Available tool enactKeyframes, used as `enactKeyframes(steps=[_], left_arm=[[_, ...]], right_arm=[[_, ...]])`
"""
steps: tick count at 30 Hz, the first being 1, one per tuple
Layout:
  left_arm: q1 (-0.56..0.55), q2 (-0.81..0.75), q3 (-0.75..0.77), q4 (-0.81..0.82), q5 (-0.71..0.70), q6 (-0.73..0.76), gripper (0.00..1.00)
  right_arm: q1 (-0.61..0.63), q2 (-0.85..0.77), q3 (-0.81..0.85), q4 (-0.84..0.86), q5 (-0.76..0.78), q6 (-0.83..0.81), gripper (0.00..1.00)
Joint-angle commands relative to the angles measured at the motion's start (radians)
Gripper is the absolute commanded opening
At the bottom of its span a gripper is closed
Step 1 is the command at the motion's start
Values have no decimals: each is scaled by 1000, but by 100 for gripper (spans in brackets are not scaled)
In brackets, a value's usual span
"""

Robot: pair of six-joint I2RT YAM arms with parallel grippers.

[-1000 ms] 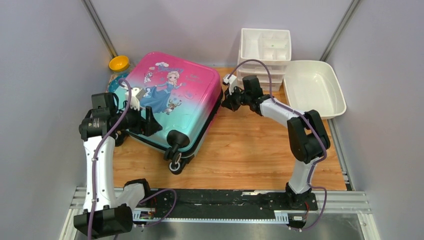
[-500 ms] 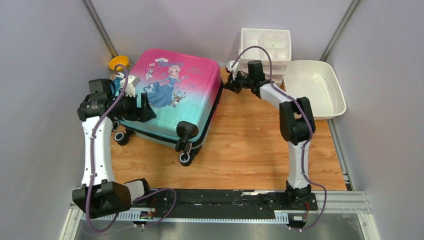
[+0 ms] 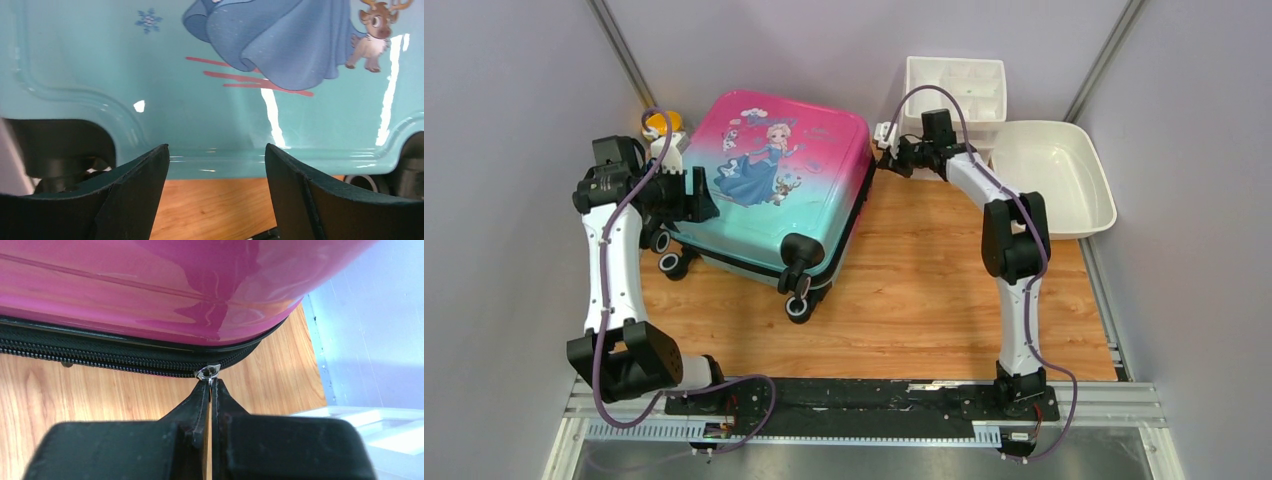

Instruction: Open, take out, and arrange the luggage

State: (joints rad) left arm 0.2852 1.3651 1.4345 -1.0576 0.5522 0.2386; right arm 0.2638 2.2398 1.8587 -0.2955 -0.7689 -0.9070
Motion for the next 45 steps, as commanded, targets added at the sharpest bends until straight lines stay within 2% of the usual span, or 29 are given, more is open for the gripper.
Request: enactKeyframes(steps=[1, 7, 14, 16, 21, 25, 30, 33, 36, 37, 39, 40, 43, 45], left_arm=[[9, 173, -86, 7, -233, 64, 82], [12, 193, -75, 15, -244, 67, 82], [54, 252, 13, -1, -164, 62, 82], [55, 253, 12, 8, -153, 83, 82], [55, 275, 15, 18, -155, 99, 83], [57, 299, 27, 28, -164, 97, 83], [55, 344, 58, 31, -160, 88, 83], [55, 368, 83, 28, -149, 82, 83], [57, 387, 109, 22, -132, 80, 83], [57, 388, 113, 19, -129, 79, 83], [57, 391, 119, 16, -106, 80, 83], [58, 390, 132, 16, -95, 77, 84], [80, 382, 185, 33, -8, 41, 86], [98, 387, 233, 64, 57, 21, 88]], right_arm=[[-21, 3, 112, -50, 55, -132, 0], [-1, 49, 125, 103, 152, -32, 0], [17, 46, 102, 105, -3, -58, 0], [28, 55, 73, 197, -1, -43, 0], [29, 118, 132, 353, 43, 34, 0], [28, 121, 79, 548, 83, 86, 0], [29, 162, 97, 694, -18, 141, 0], [34, 210, 144, 766, -102, 241, 1], [43, 253, 184, 861, -156, 397, 11], [48, 260, 183, 892, -183, 436, 26], [52, 256, 166, 932, -205, 502, 37], [57, 238, 155, 929, -211, 507, 48], [57, 176, 71, 926, -230, 536, 56], [57, 121, 25, 903, -266, 531, 58]])
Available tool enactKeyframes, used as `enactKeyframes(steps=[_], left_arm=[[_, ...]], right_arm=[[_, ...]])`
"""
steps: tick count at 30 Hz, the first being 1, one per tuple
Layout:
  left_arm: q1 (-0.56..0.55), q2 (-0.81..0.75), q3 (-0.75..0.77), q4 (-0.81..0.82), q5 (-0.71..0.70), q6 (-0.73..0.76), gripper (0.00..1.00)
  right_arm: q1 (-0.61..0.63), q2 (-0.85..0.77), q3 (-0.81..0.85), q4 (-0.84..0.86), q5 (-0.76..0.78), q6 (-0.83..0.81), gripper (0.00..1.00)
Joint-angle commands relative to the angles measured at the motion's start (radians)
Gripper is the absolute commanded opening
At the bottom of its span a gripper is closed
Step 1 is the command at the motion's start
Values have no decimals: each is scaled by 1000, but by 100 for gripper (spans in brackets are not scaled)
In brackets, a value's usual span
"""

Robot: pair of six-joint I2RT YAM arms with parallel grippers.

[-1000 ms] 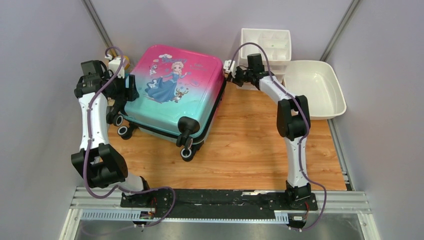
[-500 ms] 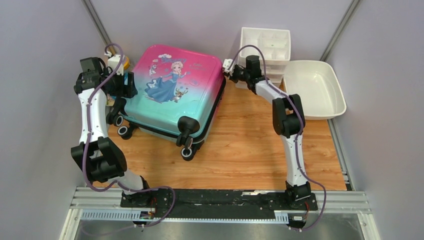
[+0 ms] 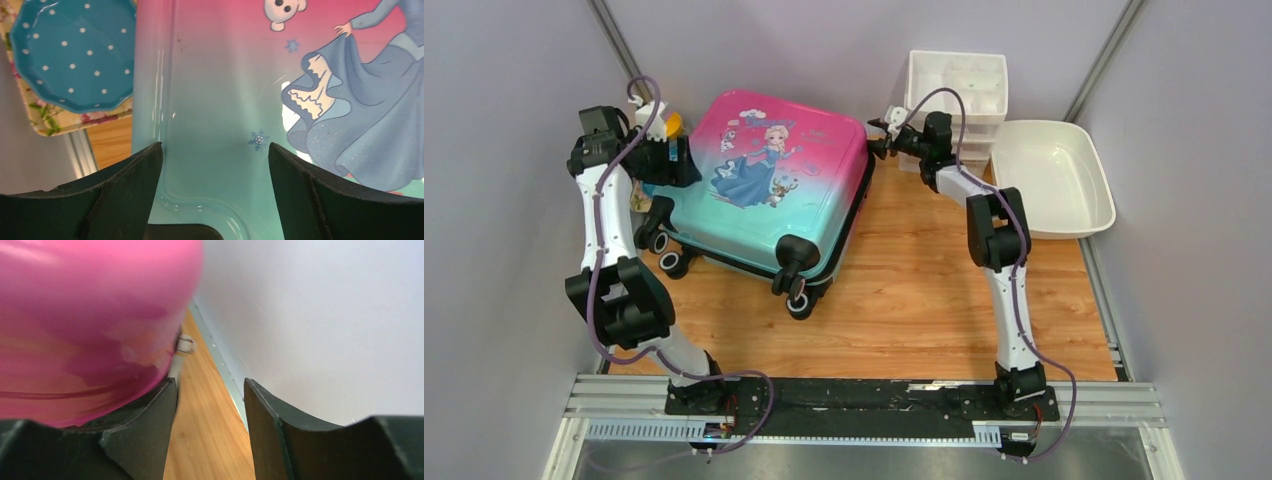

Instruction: Open, take out, and arrange the luggage

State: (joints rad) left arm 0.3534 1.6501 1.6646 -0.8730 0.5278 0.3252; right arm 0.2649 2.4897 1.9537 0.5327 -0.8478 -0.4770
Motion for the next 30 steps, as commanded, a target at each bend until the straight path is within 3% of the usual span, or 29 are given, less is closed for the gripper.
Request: enactKeyframes(steps=[1, 7, 10, 14, 21, 26, 30], left_arm=[[36, 105, 47, -112, 102, -80, 89], [52, 145, 130, -5, 199, -159, 91], [53, 149, 95, 141, 247, -269, 92], [53, 203, 90, 308, 262, -370, 91], [53, 296, 128, 537, 225, -498, 91], [48, 356, 155, 627, 189, -552, 89], [47, 324, 87, 770, 146, -575, 89]], right_arm=[[56, -147, -122, 63, -203, 97, 60], [71, -291, -310, -69, -284, -21, 74], [76, -362, -355, -158, -267, -58, 86], [76, -460, -453, -328, -195, -106, 92], [37, -662, -605, -560, -109, -167, 91], [33, -782, -703, -671, -76, -204, 86], [31, -868, -760, -738, -43, -216, 77]])
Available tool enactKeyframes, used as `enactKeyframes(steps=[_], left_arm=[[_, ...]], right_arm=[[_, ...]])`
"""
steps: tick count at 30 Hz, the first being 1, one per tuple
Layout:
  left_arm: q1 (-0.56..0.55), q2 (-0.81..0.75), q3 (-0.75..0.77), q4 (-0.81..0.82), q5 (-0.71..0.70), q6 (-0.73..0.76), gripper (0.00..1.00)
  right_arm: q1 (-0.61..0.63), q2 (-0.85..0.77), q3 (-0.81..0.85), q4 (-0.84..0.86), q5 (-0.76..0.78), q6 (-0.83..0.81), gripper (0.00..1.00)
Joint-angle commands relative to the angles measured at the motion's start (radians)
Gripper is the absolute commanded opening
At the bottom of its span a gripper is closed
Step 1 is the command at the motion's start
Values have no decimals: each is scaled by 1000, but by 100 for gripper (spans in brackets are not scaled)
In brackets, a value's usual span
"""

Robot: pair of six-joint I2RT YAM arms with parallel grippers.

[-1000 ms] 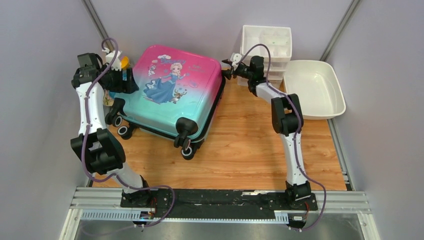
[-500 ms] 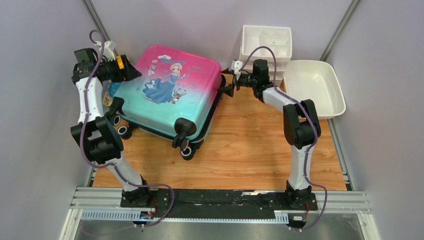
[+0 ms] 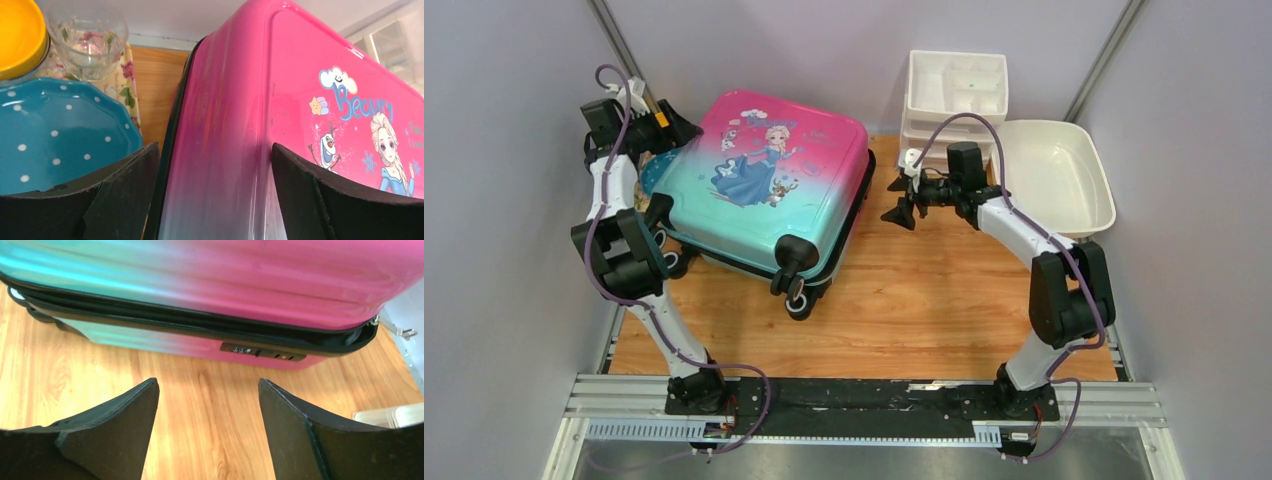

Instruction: Open, take out, and arrange the luggage

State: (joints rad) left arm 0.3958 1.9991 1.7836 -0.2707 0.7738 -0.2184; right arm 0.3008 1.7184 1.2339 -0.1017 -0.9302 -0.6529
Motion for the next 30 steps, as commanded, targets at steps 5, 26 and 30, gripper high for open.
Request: enactKeyframes(steps=[5, 26, 30], left_arm=[[-37, 82, 88, 45, 110, -44, 86], [-246, 53, 66, -107, 229, 52, 87], [-167, 1, 154, -145, 147, 30, 92]], right_arm=[[-5, -151, -85, -176, 65, -73, 66], [105, -279, -306, -156, 33, -159, 30], [204, -244, -343, 5, 88, -76, 30]])
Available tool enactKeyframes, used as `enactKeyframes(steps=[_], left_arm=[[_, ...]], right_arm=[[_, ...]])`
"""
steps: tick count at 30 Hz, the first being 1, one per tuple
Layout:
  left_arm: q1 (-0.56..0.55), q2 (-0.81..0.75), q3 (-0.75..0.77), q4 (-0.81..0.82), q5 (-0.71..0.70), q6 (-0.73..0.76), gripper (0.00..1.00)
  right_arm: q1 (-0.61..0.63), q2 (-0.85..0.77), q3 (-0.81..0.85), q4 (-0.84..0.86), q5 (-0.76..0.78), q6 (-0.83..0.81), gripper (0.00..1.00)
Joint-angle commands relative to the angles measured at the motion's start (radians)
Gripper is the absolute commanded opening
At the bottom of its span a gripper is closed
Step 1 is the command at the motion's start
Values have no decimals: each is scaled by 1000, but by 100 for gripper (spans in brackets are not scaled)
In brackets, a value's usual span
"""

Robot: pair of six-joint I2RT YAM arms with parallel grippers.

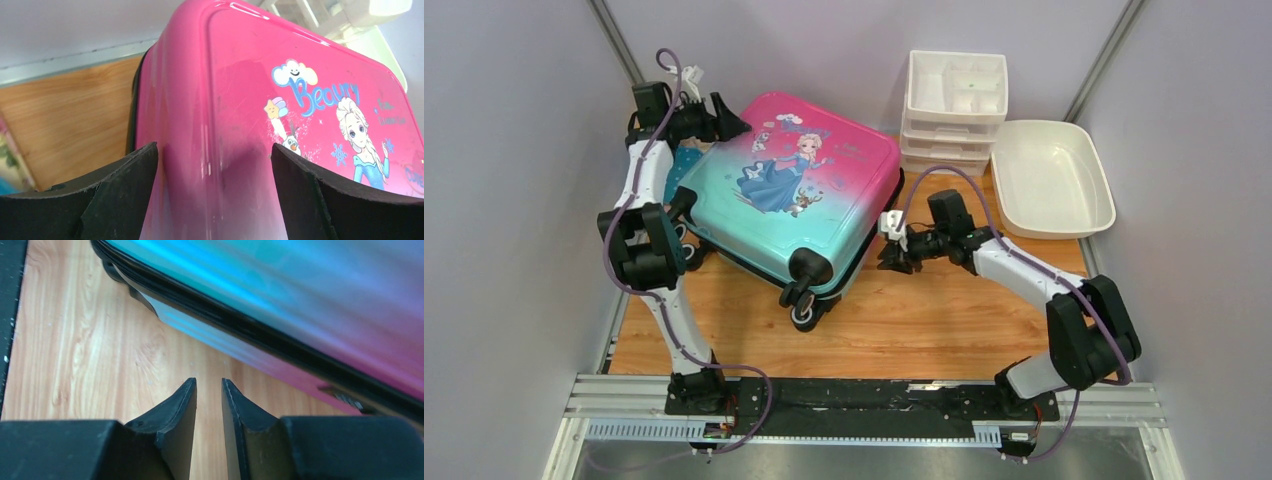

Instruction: Open, take out, and arrange the luggage

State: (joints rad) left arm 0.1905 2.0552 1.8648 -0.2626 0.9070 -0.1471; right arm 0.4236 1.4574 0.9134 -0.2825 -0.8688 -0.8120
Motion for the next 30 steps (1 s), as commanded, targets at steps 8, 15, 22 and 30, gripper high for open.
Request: enactKeyframes(steps=[8, 15, 22, 30], left_arm=[[142, -515, -408, -195, -140, 9, 92], [243, -800, -702, -208, -111, -58, 91], [406, -906, -892, -29, 27, -315, 88], [429, -945, -963, 87, 29, -380, 89]], right_arm=[[270, 200, 68, 457, 109, 234, 30], [454, 346, 226, 592, 146, 353, 31], [445, 247, 262, 455, 105, 454, 41], [134, -2, 335, 97, 86, 605, 55]])
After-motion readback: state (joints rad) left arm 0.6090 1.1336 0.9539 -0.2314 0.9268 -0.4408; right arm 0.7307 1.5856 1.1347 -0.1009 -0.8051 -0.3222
